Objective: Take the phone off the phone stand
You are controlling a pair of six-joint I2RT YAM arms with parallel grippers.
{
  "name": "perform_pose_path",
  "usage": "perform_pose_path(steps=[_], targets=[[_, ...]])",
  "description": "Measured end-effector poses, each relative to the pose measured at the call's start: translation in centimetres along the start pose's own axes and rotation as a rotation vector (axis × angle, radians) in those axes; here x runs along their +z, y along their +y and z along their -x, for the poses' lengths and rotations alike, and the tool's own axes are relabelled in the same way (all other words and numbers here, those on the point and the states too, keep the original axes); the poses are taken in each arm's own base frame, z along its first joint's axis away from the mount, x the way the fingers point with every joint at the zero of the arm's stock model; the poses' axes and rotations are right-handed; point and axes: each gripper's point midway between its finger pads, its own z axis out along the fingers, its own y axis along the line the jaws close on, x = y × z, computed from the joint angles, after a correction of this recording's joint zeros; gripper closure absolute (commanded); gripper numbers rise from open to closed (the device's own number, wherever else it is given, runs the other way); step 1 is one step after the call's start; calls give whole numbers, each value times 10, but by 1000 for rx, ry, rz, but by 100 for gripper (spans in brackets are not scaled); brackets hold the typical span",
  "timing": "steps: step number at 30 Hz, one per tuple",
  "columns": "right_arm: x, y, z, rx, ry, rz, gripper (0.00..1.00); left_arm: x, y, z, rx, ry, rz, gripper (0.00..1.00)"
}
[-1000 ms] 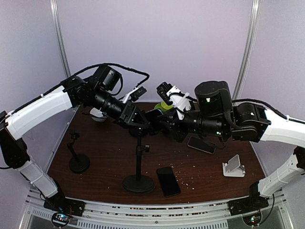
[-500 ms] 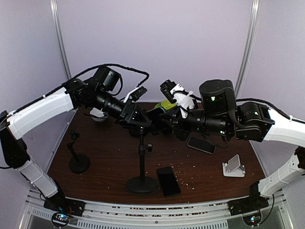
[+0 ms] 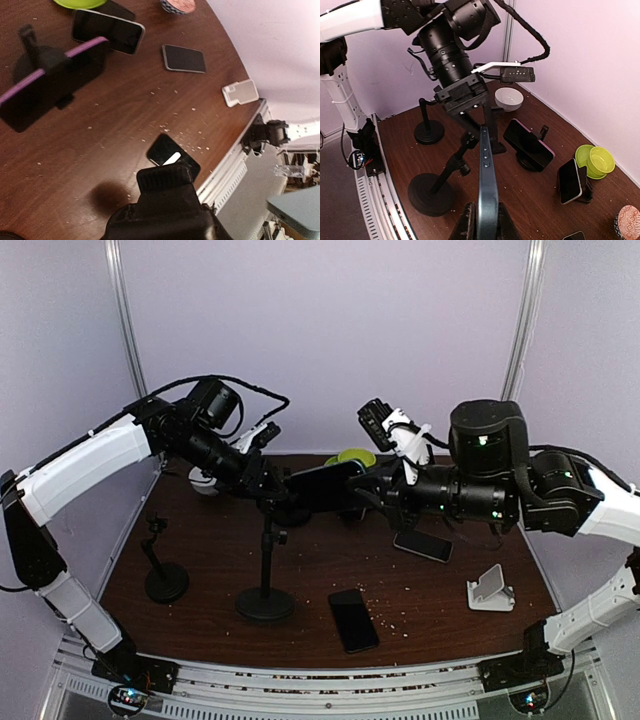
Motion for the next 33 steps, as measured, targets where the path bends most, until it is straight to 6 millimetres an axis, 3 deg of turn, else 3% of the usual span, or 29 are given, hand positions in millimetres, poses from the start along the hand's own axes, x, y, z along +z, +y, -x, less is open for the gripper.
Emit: perform_pose_path(steps=[4,16,27,33], targets=[[-9,7,1,1,-2,36,100,-8,26,12,-4,-48,89,100],[4,10,-17,-21,77,29,100,-26,9,24,86,-111,86,100],[-4,2,-19,79,70,-4,100,-73,12,46,272,-272,244,100],[-17,-16,-44,167,77,-59,100,-115,36,56,386,-437,395,100]])
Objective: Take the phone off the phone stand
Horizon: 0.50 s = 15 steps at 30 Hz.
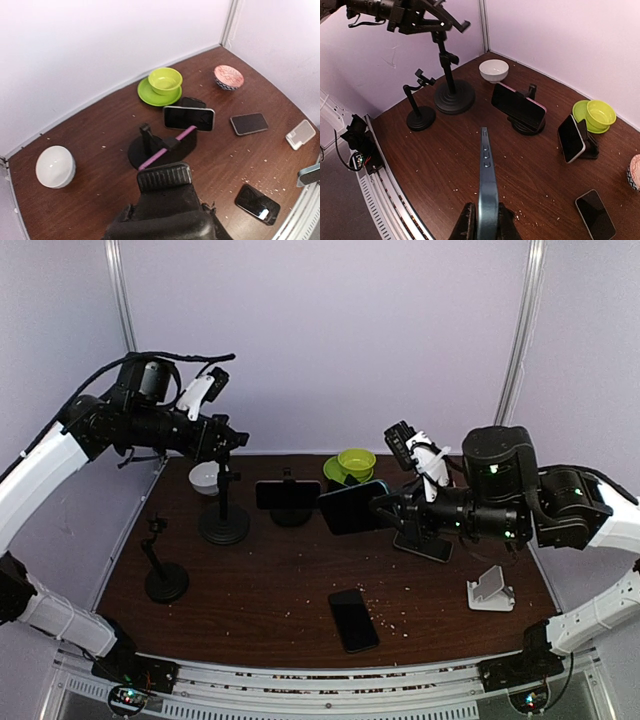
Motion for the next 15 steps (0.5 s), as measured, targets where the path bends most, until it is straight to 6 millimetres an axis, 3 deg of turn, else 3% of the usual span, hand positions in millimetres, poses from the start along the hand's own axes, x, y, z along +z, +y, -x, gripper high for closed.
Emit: perform_pose_path(steps=[3,6,11,15], targets=[[-2,-17,-17,66,13,-45,100,-4,31,2,8,-50,83,100],[-3,-35,-35,135,25,-91,100,5,63,-4,13,-77,159,100],[-7,-63,-63,257,35,-161,100,28,107,-35,-30,-81,227,100],[-12,-82,-79,342,26,-205,100,44,127,-54,-55,-82,248,100]])
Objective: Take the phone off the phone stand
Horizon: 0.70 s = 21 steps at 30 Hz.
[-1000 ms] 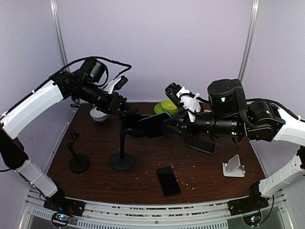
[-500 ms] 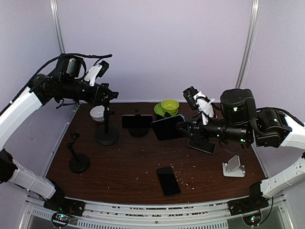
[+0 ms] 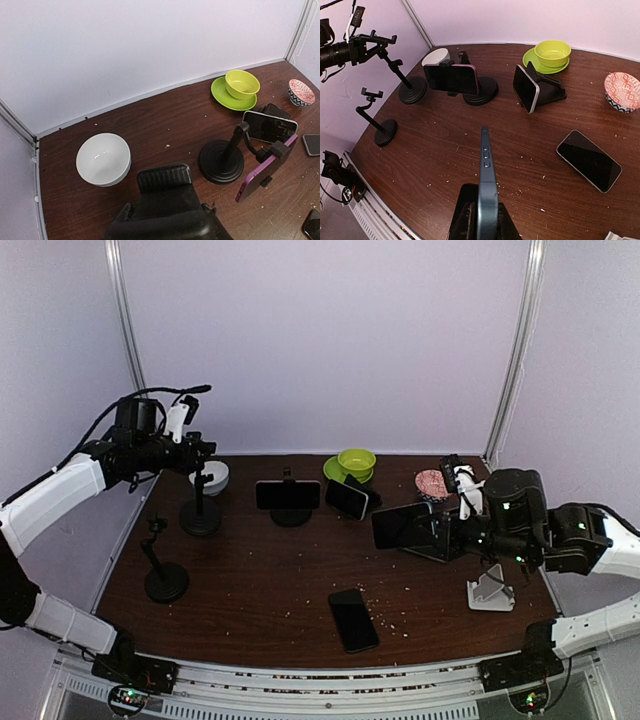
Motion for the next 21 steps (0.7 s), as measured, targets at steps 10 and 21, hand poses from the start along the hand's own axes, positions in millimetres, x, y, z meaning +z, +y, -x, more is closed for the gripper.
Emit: perform_pose_path(steps=[10,21], targets=[[-3,-47,-16,162,-34,-75,100,37,27,1,-73,-85,6,100],[-3,-65,-28,233,-39,-92,100,55,25,-24,-107,-33,-61,62]])
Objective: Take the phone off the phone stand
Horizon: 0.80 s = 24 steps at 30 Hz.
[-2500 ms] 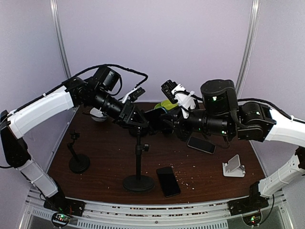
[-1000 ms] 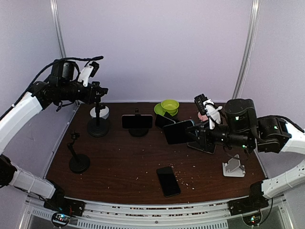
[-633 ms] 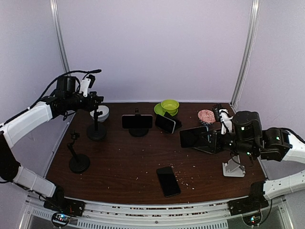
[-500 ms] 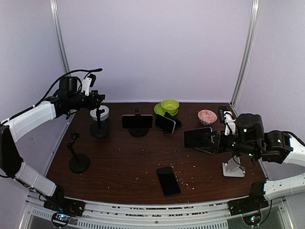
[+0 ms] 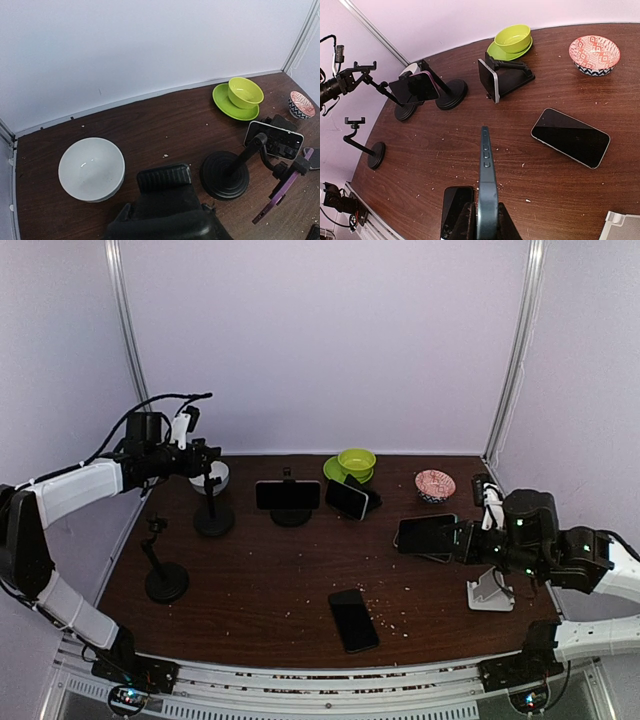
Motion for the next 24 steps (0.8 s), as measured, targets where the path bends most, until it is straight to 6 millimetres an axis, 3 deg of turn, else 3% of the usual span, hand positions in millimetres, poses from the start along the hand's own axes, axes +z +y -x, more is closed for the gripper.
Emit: perform_pose_path(steps=[6,14,21,24], targets=[[3,-5,-4,31,3,2,100,-2,-2,-3,-10,3,-17,35],[15,-31,-24,103,51,-33,100,-21,-5,0,7,18,-6,25],[22,-34,-32,151,96,-21,100,-49,-5,14,34,19,33,24],[25,-34,-34,169,117,-11,100,-66,-3,25,40,-1,73,12]])
